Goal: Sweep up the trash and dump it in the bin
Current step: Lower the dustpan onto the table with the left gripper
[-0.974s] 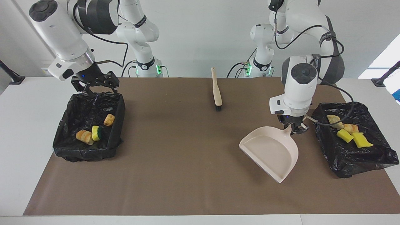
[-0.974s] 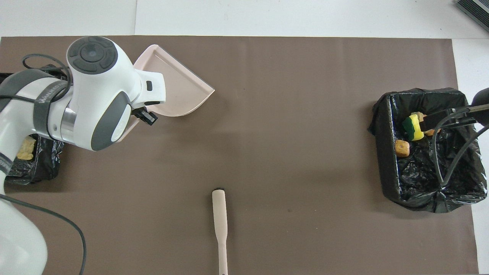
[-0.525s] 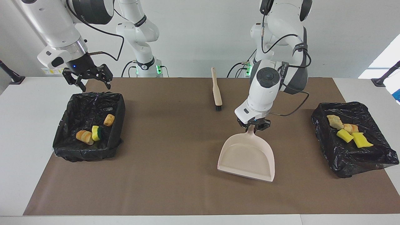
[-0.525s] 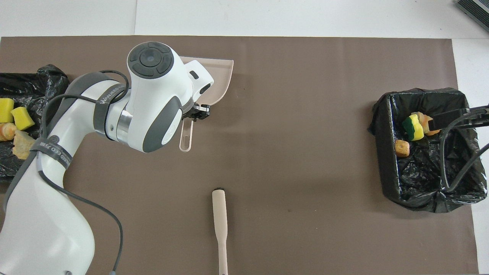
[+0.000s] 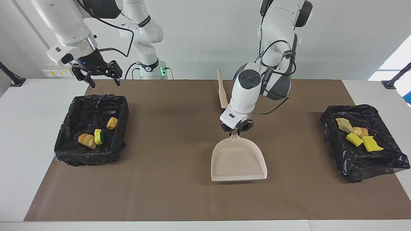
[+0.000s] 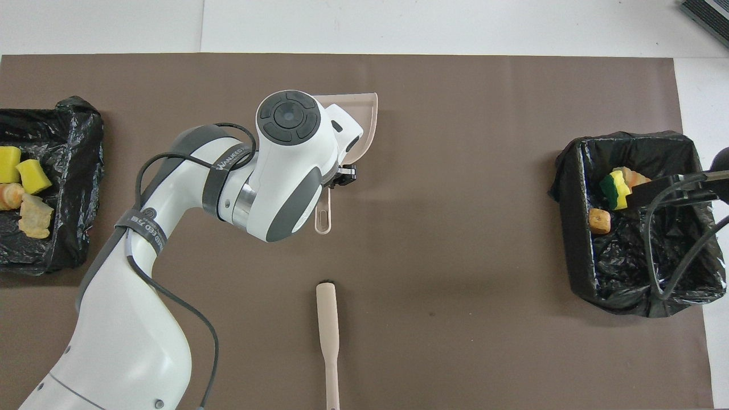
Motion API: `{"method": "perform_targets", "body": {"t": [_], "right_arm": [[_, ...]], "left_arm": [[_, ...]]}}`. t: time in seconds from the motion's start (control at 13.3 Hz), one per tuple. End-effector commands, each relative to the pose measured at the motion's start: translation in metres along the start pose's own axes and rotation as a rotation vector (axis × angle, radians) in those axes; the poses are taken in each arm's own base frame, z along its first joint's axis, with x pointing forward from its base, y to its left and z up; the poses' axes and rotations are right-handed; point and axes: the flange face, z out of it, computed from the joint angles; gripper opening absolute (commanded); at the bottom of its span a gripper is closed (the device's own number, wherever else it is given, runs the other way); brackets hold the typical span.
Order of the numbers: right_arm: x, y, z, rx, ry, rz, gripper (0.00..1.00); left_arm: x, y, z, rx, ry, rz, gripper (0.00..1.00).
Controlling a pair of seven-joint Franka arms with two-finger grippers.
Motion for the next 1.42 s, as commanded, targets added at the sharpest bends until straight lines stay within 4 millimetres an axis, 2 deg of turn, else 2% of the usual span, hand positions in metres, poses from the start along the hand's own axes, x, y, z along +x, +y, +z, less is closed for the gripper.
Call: {"method": "perform_targets", "body": {"t": [0.0,0.22,0.3,0.52,0.6,0.67,0.82,0.9,1.12,1.27,1.35], "right_arm": [[-0.006,-0.001,-0.002,-0.01,-0.004,0.017,1.0],[-0.006,-0.001,-0.002,-0.01,-0.004,0.018,1.0],[-0.006,-0.001,-0.002,-0.01,-0.004,0.018,1.0],[-0.006,-0.001,-0.002,-0.01,-0.004,0.018,1.0],[-0.006,-0.001,-0.002,-0.01,-0.004,0.018,1.0],[-0.006,-0.001,-0.002,-0.01,-0.004,0.018,1.0],[-0.006,-0.001,-0.002,-0.01,-0.004,0.018,1.0],[-0.006,-0.001,-0.002,-0.01,-0.004,0.018,1.0],[-0.006,-0.001,-0.003,-0.01,-0.002,0.018,1.0],[-0.006,-0.001,-0.002,-0.01,-0.004,0.018,1.0],[-0.006,-0.001,-0.002,-0.01,-0.004,0.018,1.0]], "left_arm": [[0.001,-0.001,0.017,-0.008,-0.001,0.011,0.0],[-0.006,-0.002,0.031,0.002,-0.025,0.024,0.0],[-0.007,-0.003,0.031,0.003,-0.026,0.023,0.07],[-0.011,-0.004,0.034,0.008,-0.035,0.02,0.54],[-0.012,-0.005,0.033,0.008,-0.035,0.021,0.66],[-0.011,-0.008,0.03,0.009,-0.035,0.023,0.74],[-0.011,-0.015,0.003,-0.002,-0.011,0.015,1.0],[-0.012,-0.028,-0.002,0.003,-0.013,-0.002,1.0],[-0.016,-0.094,-0.036,0.005,0.004,-0.036,1.0],[-0.033,-0.137,-0.059,0.007,0.015,0.035,1.0],[-0.042,-0.169,-0.075,0.007,0.028,0.046,1.0]]}}
